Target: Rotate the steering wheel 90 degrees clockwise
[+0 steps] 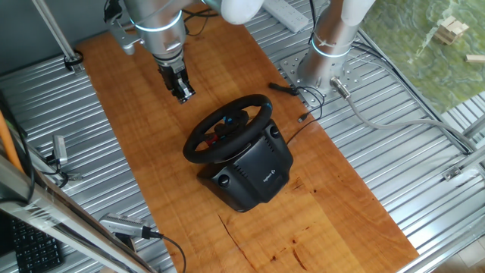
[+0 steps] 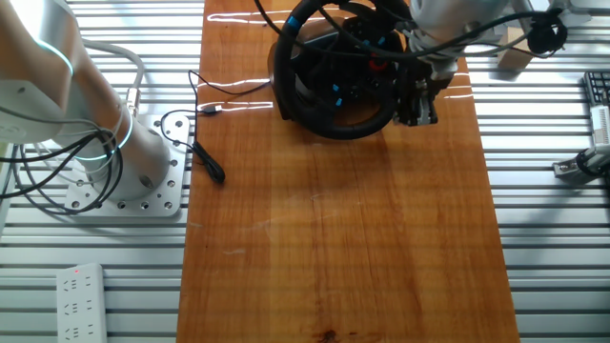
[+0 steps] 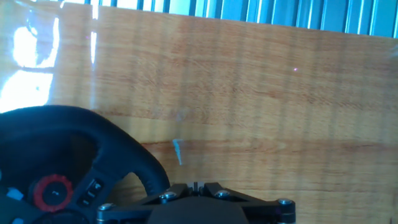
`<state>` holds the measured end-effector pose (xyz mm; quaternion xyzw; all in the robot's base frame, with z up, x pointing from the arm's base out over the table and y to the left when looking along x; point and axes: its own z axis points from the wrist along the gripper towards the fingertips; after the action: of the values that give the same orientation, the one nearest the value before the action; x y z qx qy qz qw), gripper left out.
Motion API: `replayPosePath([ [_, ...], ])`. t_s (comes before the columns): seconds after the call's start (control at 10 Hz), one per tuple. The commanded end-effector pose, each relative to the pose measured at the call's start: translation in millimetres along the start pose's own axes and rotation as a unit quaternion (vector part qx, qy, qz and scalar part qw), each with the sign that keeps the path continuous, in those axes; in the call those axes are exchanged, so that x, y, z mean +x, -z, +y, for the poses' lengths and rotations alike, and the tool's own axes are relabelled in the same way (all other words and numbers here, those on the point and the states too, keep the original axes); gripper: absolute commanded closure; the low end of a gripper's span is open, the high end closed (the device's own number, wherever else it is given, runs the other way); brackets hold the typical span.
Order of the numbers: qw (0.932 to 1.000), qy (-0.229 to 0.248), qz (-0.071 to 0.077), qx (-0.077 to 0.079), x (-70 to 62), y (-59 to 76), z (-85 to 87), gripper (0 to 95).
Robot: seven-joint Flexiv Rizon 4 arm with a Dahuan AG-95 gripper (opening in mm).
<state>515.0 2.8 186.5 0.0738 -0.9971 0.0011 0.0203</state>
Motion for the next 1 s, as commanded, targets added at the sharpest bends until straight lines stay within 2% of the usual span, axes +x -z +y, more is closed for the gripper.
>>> replayPosePath([
  [0.1,1.0000,-0.002,-0.001,0.001,3.2,-0.2,-2.4,95.0],
  [0.3,0.9999,0.012,-0.009,-0.001,44.7,15.7,-20.3,95.0],
  [0.4,0.9999,0.016,-0.005,0.003,64.1,30.3,-14.5,95.0],
  [0.5,0.9996,0.025,-0.008,0.001,78.4,39.9,-6.1,95.0],
  [0.7,0.9979,0.065,-0.005,0.000,95.3,58.6,22.0,95.0],
  [0.9,0.9943,0.106,-0.005,-0.004,108.0,70.8,36.8,95.0],
  [1.0,0.9903,0.139,-0.006,-0.004,119.2,80.2,50.1,95.0],
])
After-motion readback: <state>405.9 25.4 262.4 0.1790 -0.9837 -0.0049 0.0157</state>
